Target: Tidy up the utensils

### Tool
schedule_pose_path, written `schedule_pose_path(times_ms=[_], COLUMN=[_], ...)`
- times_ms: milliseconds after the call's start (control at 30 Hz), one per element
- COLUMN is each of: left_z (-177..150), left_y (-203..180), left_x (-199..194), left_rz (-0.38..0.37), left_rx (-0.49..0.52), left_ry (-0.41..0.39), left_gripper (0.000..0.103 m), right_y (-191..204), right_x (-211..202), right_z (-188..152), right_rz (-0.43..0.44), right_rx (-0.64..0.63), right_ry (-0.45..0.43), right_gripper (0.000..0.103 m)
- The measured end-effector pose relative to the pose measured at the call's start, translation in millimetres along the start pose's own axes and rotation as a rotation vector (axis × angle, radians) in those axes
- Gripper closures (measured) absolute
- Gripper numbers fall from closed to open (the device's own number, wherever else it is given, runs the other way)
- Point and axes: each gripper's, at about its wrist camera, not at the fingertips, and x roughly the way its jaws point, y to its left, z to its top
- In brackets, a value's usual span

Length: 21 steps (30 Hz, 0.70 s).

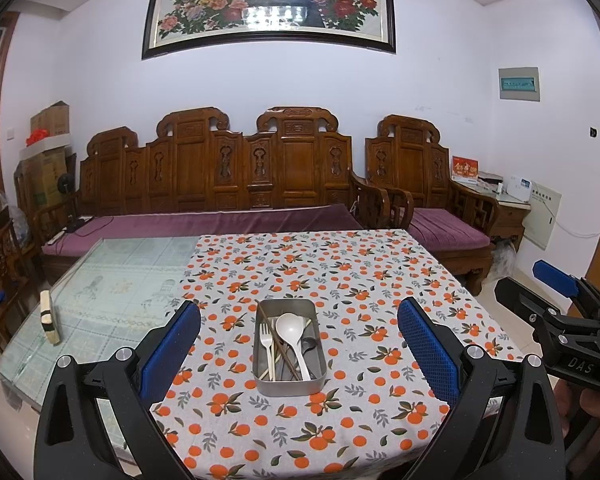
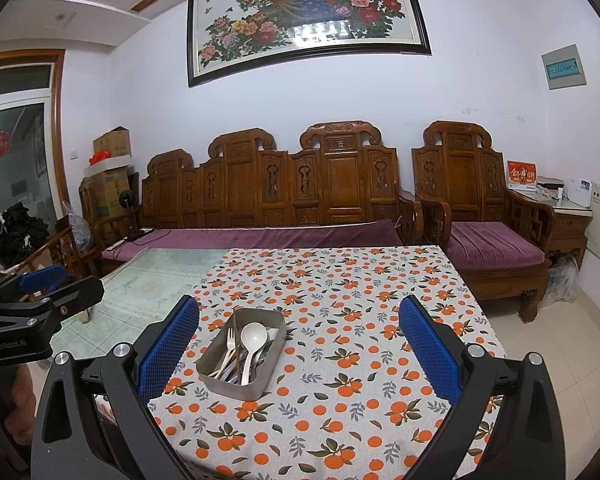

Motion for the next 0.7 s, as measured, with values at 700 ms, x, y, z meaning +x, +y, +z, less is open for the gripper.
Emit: schedule_pose_path(times_ms=[700], left_z=[1.9], left_y=[-1.8], left_x=[-1.4], left_rz=[-0.005], left_rx=[-0.001], left_ry=[-0.003], left_gripper=[0.008], right_y=[-1.3], right_x=[-0.2], right_z=[-0.1], right_rz=[-0.002], right_rx=[0.001], right_ry=[0.0], right_gripper=[0.002])
